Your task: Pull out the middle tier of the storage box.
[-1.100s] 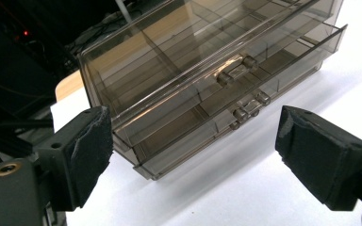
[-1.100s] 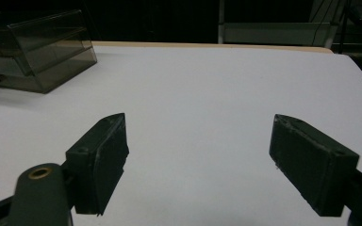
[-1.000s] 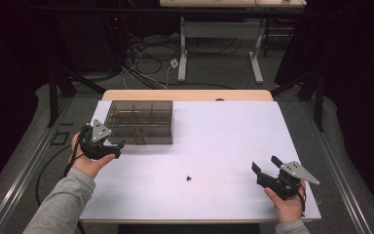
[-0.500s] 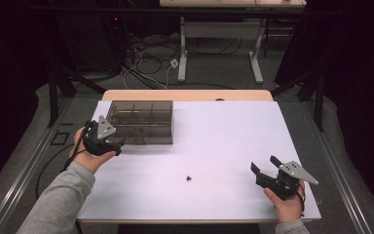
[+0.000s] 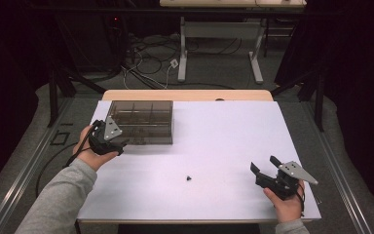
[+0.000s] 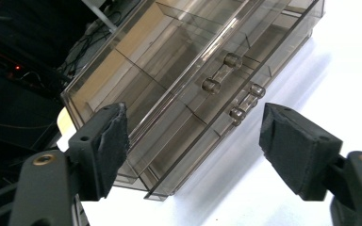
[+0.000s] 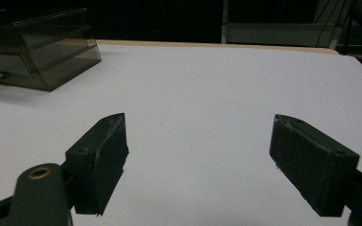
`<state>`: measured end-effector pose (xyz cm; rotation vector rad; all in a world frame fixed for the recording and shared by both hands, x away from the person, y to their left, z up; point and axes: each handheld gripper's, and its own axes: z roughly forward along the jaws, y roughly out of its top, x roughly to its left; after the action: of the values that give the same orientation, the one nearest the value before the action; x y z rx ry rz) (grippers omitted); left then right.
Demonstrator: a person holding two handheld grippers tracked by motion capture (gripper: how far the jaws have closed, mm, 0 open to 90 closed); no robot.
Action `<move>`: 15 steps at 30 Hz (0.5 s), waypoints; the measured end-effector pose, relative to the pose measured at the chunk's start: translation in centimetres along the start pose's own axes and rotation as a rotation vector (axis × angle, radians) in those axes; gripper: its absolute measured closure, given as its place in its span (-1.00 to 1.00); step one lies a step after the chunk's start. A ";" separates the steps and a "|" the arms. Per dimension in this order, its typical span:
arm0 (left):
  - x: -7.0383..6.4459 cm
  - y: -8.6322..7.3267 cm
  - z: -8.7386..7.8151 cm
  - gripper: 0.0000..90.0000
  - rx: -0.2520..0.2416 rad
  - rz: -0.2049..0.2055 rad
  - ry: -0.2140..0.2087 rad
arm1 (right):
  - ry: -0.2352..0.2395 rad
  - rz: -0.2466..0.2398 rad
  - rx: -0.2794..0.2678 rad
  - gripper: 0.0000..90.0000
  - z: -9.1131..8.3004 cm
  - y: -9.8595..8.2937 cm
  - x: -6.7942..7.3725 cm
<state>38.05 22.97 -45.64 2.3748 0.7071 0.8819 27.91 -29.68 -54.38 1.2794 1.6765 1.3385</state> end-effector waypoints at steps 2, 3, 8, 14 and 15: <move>0.0 0.0 0.1 -0.34 -0.002 0.007 -0.005 | 0.000 -0.003 0.001 -0.57 0.0 0.0 0.0; 0.0 0.0 0.2 -0.32 -0.001 0.012 -0.006 | 0.000 -0.004 0.000 -0.57 0.0 0.0 0.0; -0.1 0.2 0.6 -0.24 0.010 0.032 -0.027 | 0.000 -0.003 0.001 -0.57 0.0 0.0 0.0; -0.4 0.4 1.2 -0.20 0.029 0.065 -0.036 | -0.001 -0.002 0.003 -0.57 0.0 0.0 0.0; -0.4 0.4 1.2 -0.19 0.030 0.071 -0.033 | 0.000 -0.004 0.001 -0.57 0.0 0.0 0.0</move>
<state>38.75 22.12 -46.40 2.4483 0.6310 0.8654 27.92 -29.69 -54.37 1.2760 1.6788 1.3353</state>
